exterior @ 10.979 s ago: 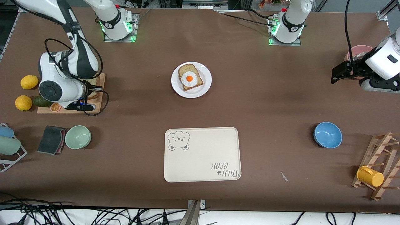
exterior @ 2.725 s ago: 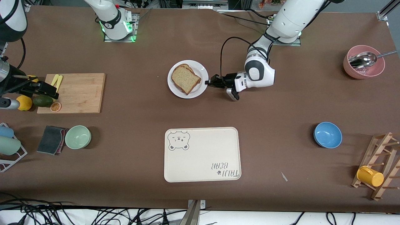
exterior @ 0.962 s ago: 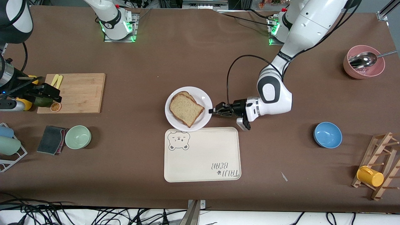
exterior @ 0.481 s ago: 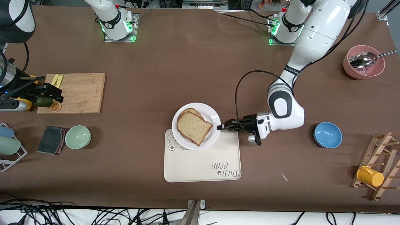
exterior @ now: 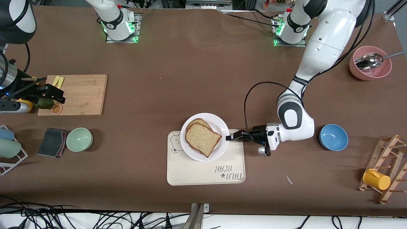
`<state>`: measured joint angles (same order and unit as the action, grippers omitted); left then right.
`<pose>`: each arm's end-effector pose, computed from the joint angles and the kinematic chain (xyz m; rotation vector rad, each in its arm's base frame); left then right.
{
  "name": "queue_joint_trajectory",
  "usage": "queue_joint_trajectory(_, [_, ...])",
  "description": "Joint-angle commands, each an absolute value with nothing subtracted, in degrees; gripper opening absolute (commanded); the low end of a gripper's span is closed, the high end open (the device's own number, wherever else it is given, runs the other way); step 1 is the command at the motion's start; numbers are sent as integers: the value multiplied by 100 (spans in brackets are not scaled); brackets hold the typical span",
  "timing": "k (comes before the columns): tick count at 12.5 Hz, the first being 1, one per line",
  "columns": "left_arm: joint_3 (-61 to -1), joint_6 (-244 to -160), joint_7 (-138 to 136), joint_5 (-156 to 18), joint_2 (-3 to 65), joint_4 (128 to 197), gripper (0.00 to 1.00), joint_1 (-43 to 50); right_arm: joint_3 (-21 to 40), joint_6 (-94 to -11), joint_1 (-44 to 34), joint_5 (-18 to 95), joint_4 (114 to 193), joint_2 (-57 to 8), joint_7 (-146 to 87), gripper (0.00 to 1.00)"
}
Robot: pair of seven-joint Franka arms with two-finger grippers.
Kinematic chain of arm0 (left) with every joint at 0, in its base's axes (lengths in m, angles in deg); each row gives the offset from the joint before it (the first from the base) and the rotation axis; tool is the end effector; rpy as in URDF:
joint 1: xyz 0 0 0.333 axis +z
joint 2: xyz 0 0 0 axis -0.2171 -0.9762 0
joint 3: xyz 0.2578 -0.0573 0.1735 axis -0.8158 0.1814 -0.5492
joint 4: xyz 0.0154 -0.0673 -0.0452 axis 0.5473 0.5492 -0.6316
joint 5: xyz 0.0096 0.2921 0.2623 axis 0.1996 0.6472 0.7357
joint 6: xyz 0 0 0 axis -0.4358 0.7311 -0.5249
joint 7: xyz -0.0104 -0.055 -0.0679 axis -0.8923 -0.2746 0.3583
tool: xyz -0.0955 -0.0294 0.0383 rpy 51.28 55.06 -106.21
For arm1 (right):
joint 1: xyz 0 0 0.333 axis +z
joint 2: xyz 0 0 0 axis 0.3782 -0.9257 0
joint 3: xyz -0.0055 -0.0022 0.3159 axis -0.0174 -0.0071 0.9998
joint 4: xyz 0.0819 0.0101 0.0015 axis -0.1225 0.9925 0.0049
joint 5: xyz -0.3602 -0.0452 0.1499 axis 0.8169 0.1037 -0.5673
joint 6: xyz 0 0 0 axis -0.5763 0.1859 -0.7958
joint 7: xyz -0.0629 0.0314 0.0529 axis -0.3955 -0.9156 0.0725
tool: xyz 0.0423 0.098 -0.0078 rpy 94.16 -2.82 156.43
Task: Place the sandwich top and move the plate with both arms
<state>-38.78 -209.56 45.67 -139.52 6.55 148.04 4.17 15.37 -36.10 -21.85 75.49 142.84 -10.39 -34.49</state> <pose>0.6767 -0.2430 0.1728 1.9768 0.0404 0.0653 0.6141 0.0058 0.5559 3.1413 0.0083 0.0276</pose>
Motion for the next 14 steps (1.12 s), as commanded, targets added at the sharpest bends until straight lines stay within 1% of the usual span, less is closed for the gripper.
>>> queue_joint_trajectory(1, [-3977,-20793,4306,-13806,264,14204,0,366,1536,-3403,-2196,7501,14237,-996,-3591,100])
queue_joint_trajectory(3, [-4030,-20801,4306,-13806,107,13995,0,348,1519,-3086,-2196,7510,14237,-960,-3626,100])
queue_joint_trajectory(5, [-4152,-20810,4306,-13805,-148,13722,0,305,1510,-3094,-2213,7536,14237,-978,-3538,100])
queue_joint_trajectory(6, [-4318,-20810,4306,-13805,-202,13616,0,174,1510,-3085,-2213,7536,14237,-978,-3529,100])
queue_joint_trajectory(8, [-4495,-20819,4306,-13814,-333,13545,0,32,1510,-3085,-2231,7528,14237,-987,-3520,100])
queue_joint_trajectory(11, [-4496,-20837,4306,-13814,-448,13369,0,32,1518,-3050,-2231,7536,14229,-987,-3503,100])
queue_joint_trajectory(14, [-4522,-20845,4324,-13814,-518,13343,0,23,1536,-2839,-2204,7545,14211,-987,-3529,100])
